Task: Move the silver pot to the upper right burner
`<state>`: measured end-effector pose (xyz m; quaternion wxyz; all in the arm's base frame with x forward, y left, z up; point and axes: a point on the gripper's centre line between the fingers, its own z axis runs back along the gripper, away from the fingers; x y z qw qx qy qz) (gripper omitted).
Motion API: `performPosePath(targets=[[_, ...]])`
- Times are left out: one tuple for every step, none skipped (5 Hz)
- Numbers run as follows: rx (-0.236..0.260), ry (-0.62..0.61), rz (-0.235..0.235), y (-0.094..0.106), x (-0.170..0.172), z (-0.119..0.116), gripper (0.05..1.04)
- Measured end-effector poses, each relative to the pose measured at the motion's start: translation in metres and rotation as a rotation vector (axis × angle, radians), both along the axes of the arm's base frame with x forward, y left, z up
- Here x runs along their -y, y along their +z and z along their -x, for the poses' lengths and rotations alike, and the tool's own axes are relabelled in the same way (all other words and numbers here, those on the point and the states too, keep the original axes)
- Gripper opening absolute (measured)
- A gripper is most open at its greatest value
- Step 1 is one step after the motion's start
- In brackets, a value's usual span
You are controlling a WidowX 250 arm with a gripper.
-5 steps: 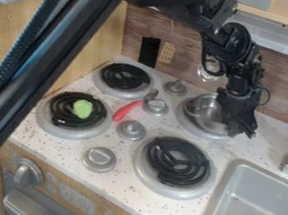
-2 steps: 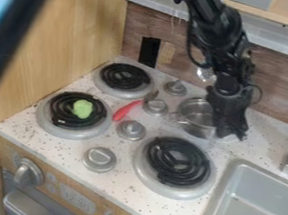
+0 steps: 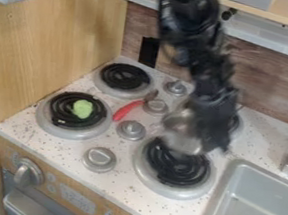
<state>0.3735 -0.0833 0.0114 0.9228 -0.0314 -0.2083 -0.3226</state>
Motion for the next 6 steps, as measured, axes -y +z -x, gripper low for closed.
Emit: performPosePath(targets=[[-0.059,-0.029,-0.056,-0.019,-0.009,0.029,0.052],[-0.086,-0.03,-0.082,-0.02,-0.007,0.033,0.06],[-0.183,0.026,-0.082,-0.03,-0.006,0.027,0.107],[-0.222,0.071,-0.074,-0.032,-0.007,0.031,0.292],[-0.234,0.114,-0.058,-0.018,-0.005,0.029,0.568],[-0.156,0.187,-0.022,0.025,-0.005,0.021,0.875]])
